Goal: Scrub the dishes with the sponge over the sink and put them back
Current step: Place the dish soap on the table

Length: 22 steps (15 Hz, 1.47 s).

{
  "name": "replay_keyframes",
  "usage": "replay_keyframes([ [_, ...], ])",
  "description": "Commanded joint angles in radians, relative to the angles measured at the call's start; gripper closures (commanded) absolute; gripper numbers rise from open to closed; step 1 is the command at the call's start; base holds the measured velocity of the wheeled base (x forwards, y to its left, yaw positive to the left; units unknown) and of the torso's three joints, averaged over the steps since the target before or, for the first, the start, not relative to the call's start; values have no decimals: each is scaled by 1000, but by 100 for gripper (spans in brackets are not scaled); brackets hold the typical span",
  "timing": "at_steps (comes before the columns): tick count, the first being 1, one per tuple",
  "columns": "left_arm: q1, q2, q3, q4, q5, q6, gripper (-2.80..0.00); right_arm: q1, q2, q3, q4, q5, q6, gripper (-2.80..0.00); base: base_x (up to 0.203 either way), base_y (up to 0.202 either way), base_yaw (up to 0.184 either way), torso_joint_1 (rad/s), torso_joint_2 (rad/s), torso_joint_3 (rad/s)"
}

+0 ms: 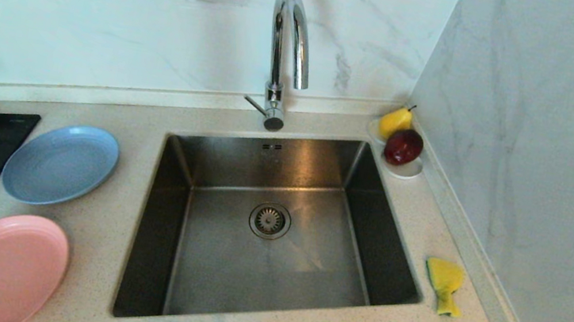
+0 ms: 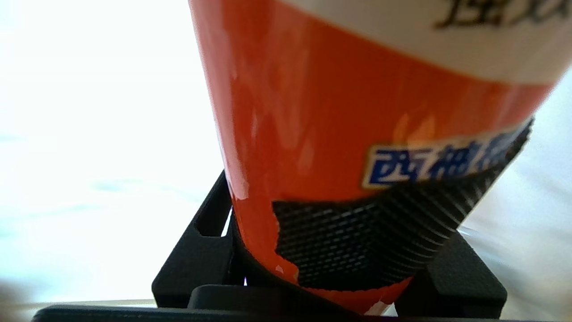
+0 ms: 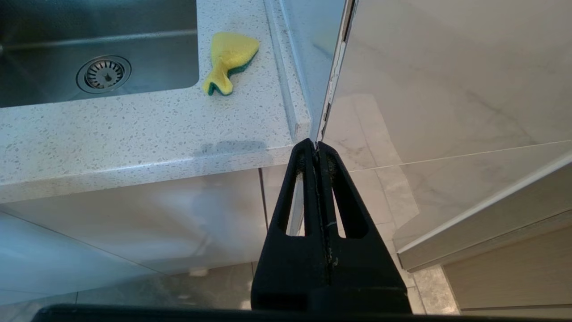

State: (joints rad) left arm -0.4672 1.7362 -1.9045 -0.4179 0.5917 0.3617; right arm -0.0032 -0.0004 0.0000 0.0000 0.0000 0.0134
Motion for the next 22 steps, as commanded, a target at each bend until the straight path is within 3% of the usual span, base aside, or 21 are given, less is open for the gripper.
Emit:
replay_keyframes([
  [1,141,-6,0,2,-4,-44,0,0,0,0,0,0,0,0,0,0,0,0,0,0],
  [3,231,7,11,40,-14,-149,0,0,0,0,0,0,0,0,0,0,0,0,0,0],
  [5,310,9,16,147,-43,-250,0,0,0,0,0,0,0,0,0,0,0,0,0,0],
  [9,443,76,95,194,-51,-298,0,0,0,0,0,0,0,0,0,0,0,0,0,0],
  [12,465,145,182,107,-40,-333,0,0,0,0,0,0,0,0,0,0,0,0,0,0],
  [17,456,276,194,-59,94,-336,0,0,0,0,0,0,0,0,0,0,0,0,0,0],
  [22,419,370,257,-210,111,-339,0,0,0,0,0,0,0,0,0,0,0,0,0,0],
])
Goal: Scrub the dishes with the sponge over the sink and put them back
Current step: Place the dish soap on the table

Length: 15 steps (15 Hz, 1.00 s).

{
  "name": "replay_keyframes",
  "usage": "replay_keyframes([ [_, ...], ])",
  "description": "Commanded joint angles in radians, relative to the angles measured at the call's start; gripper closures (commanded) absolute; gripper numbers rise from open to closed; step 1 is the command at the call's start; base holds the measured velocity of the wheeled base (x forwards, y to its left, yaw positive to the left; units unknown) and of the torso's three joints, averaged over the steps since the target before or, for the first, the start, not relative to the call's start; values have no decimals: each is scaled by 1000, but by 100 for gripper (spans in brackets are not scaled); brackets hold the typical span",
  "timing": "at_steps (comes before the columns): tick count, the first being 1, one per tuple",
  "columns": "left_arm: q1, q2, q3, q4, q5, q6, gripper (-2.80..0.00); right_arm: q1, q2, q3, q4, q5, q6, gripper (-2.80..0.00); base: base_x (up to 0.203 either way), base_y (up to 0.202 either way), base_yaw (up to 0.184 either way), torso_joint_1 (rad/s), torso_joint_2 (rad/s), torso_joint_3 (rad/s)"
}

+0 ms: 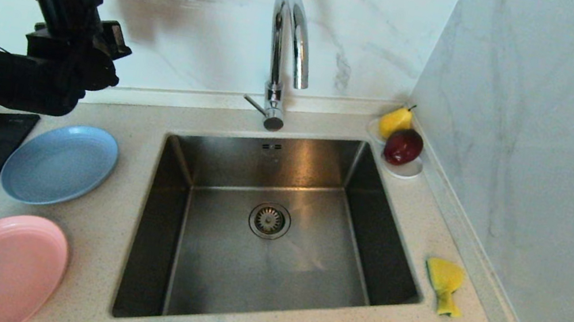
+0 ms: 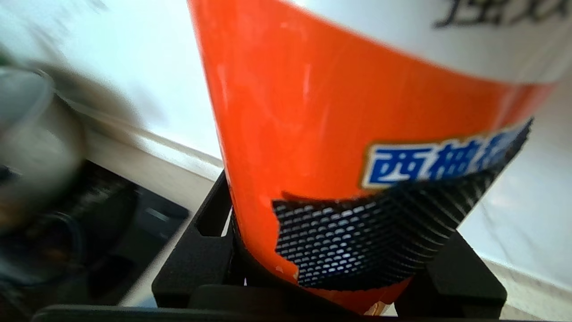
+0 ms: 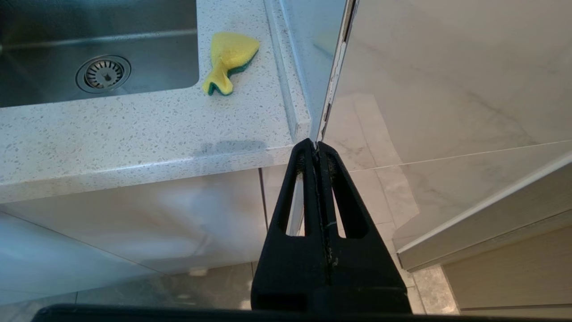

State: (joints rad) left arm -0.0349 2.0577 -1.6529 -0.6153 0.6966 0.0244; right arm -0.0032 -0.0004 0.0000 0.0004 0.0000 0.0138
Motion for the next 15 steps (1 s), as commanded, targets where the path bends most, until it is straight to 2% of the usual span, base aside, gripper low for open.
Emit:
replay_keyframes([
  [1,-30,62,-1,-16,11,-9,0,0,0,0,0,0,0,0,0,0,0,0,0,0],
  [6,-82,142,-39,-51,91,-22,0,0,0,0,0,0,0,0,0,0,0,0,0,0],
  [7,-86,161,-41,-88,108,-22,0,0,0,0,0,0,0,0,0,0,0,0,0,0],
  [12,-89,246,-46,-186,113,-29,0,0,0,0,0,0,0,0,0,0,0,0,0,0],
  [15,-89,302,-84,-199,117,-31,0,0,0,0,0,0,0,0,0,0,0,0,0,0],
])
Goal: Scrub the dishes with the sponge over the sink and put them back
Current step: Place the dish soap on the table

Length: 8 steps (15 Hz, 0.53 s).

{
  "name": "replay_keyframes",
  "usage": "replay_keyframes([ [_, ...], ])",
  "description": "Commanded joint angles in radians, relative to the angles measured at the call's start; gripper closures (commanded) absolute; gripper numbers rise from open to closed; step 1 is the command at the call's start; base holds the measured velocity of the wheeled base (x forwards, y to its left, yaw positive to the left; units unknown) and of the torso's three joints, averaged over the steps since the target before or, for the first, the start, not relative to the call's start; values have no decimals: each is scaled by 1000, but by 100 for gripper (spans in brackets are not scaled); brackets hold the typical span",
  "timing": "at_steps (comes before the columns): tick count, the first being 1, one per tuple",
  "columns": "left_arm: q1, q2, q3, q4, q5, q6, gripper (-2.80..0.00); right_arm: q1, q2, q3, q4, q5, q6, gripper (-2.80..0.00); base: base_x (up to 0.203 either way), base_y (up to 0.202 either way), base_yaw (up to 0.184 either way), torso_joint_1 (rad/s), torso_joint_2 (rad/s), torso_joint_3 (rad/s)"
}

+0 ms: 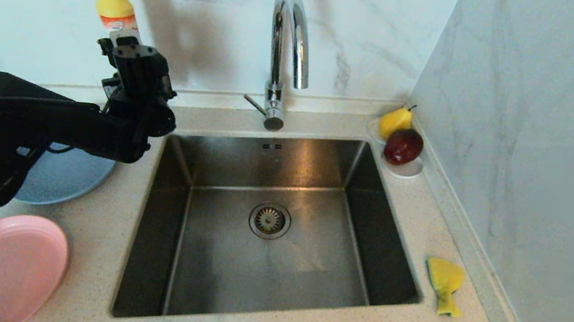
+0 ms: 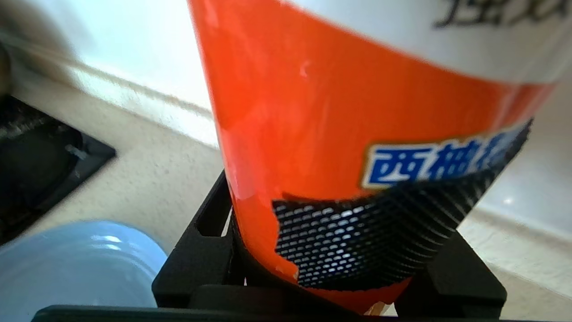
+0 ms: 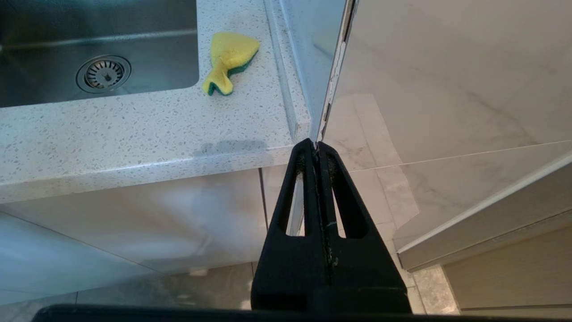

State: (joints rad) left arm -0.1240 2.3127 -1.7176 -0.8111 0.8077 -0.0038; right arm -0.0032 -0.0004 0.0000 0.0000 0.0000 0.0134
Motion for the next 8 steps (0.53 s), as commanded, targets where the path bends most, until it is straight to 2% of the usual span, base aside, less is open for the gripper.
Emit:
replay_keyframes([
  [1,0,65,-36,-3,7,-6,0,0,0,0,0,0,0,0,0,0,0,0,0,0],
  [5,0,128,-92,-1,53,-7,0,0,0,0,0,0,0,0,0,0,0,0,0,0],
  [8,0,170,-141,4,54,-1,0,0,0,0,0,0,0,0,0,0,0,0,0,0],
])
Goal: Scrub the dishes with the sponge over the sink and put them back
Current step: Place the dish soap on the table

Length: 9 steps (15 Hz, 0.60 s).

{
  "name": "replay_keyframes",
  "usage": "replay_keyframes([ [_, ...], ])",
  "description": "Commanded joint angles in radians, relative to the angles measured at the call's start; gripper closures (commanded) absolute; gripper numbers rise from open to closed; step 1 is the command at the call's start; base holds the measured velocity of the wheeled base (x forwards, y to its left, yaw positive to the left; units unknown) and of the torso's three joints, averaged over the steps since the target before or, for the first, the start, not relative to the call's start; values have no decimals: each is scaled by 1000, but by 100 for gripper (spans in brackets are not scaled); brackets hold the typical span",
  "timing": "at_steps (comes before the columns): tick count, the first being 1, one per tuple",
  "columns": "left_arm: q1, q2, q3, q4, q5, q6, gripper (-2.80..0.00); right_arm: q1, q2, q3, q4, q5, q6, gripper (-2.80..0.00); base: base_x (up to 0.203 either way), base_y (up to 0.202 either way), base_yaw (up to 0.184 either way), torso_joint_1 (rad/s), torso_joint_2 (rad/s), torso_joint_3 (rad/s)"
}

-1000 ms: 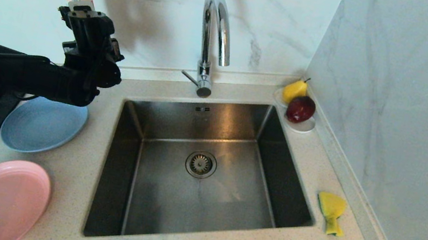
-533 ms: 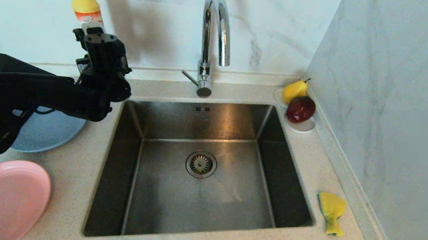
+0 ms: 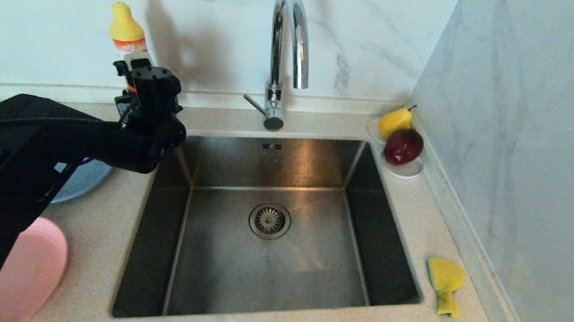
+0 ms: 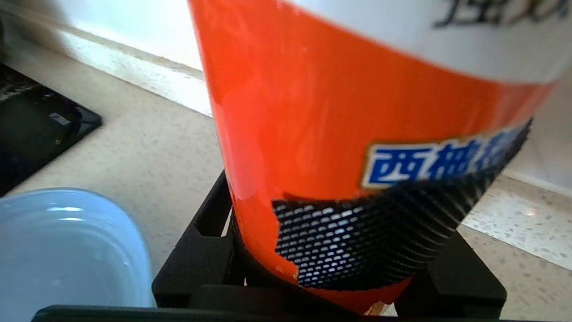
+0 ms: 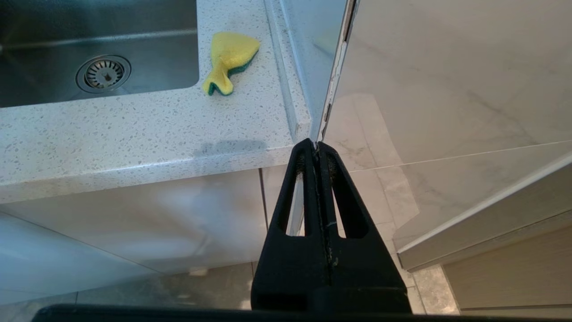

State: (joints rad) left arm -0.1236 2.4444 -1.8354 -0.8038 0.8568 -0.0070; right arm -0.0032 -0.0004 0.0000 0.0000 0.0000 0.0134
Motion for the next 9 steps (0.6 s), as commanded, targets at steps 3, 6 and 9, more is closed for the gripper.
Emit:
replay_keyframes([
  [3,1,79,-69,-3,5,7,0,0,0,0,0,0,0,0,0,0,0,0,0,0],
  [6,3,85,-79,-3,-2,21,0,0,0,0,0,0,0,0,0,0,0,0,0,0],
  [9,9,87,-79,-5,-2,19,0,0,0,0,0,0,0,0,0,0,0,0,0,0],
])
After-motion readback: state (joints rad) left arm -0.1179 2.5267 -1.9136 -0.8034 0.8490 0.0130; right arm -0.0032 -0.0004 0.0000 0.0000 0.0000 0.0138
